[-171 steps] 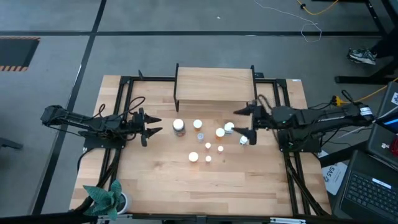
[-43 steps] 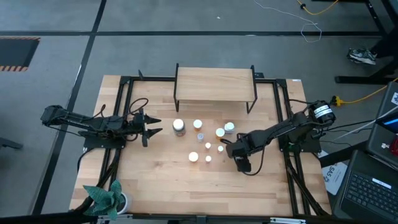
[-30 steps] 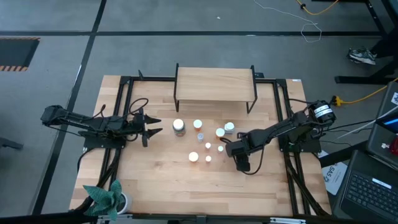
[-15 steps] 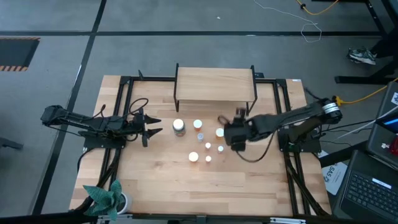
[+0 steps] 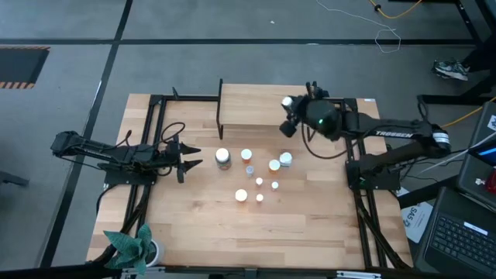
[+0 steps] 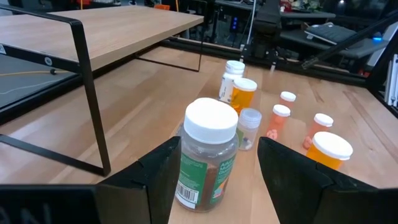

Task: Pick and place medicine bottles onto shelf by color
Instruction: Put the bottom white pill bottle on the shelf

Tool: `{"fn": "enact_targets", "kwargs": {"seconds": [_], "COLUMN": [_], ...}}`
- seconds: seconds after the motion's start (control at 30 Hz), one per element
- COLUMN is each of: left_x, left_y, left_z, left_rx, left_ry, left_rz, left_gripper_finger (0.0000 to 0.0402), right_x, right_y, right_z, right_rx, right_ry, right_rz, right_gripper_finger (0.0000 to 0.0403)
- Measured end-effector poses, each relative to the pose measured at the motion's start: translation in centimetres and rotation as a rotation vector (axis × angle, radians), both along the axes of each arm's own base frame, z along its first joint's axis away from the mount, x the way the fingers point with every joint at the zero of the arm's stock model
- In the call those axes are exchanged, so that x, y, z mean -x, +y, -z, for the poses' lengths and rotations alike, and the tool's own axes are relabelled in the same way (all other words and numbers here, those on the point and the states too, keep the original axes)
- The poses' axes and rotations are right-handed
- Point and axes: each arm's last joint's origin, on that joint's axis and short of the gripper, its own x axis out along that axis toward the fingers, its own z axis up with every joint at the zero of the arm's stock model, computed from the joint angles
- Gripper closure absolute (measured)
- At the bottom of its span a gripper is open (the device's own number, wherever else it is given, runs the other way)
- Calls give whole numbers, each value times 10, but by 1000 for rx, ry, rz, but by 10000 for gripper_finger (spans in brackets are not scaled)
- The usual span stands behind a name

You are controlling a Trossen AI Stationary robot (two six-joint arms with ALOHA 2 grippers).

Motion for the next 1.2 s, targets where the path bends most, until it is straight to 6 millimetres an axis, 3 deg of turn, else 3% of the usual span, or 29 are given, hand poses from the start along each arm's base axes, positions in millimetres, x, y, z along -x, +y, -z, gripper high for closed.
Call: {"fn": "enact_targets", "kwargs": {"seconds": [0.17,0.3,0.43,0.63,0.97,1.2], "left_x": [0,0,0,0,0,0], "left_y": [0,0,0,0,0,0], "left_z": [0,0,0,0,0,0], "left_rx": [0,0,0,0,0,0], "left_ry": [1,2,2,2,2,2], "left_rz": [-1,0,-1,-1,-1,-1], "left_gripper_finger": [193,193,193,193,193,193], "right_x": [6,13,17,20,40,37], "right_y": [-37,-55,-62,-73,-108,-114], "right_z": [41,88,111,115,122,133], "right_rx": [55,47,33,118,-5,2], "right_ry": [-295,-308,-340,-293,-436,-410], "right_rz": [-106,-136,-123,-8,210,220], "right_gripper_finger": [249,249,249,249,249,249]}}
